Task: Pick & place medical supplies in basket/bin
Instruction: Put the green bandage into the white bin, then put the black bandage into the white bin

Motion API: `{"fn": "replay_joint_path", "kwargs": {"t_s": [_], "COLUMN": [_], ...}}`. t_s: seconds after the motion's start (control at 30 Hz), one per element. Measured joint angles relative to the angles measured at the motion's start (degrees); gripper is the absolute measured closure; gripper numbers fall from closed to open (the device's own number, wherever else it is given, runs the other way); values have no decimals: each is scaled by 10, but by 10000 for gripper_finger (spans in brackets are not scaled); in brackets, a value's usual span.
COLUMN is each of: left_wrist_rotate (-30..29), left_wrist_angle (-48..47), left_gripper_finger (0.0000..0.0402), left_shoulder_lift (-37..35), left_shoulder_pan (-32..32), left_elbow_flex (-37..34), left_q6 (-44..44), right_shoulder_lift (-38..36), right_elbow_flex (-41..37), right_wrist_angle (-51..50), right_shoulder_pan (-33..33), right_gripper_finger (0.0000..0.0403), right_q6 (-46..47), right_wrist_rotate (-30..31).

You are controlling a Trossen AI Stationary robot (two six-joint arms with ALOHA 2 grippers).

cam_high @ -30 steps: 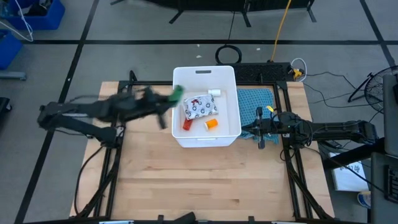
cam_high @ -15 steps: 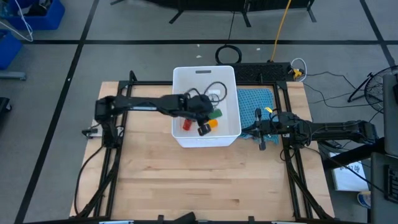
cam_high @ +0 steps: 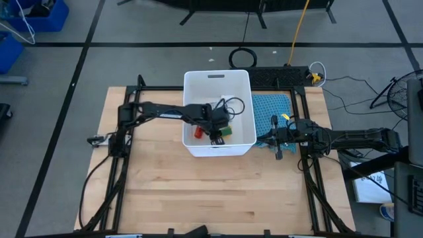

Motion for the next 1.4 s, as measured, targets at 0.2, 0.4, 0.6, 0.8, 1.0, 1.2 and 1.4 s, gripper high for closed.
{"fn": "replay_joint_path", "kwargs": {"t_s": [0.2, 0.4, 0.6, 0.8, 1.0, 1.2, 1.4], "left_wrist_rotate": [10, -20, -46, -69, -135, -217, -288], "left_wrist_angle": [-3, -2, 7, 7, -13, -74, -109], "left_gripper_finger": [283, 190, 107, 64, 112, 254, 388], "left_shoulder_lift": [1, -1, -23, -82, -189, -295, -384], "left_shoulder_pan": [0, -3, -13, -28, -84, -167, -250], "left_elbow_flex": [-2, -2, -2, -2, -2, -3, -47], "left_q6": [-8, 9, 47, 72, 145, 178, 144], "right_shoulder_lift": [0, 0, 0, 0, 0, 0, 0], "right_elbow_flex": [0, 0, 0, 0, 0, 0, 0], "right_wrist_angle": [0, 0, 0, 0, 0, 0, -2], "right_shoulder_pan": [0, 0, 0, 0, 0, 0, 0], "right_gripper_finger": [403, 403, 403, 403, 403, 403, 403], "right_q6": [4, 4, 4, 3, 4, 5, 14], "right_wrist_rotate": [0, 0, 0, 0, 0, 0, 0]}}
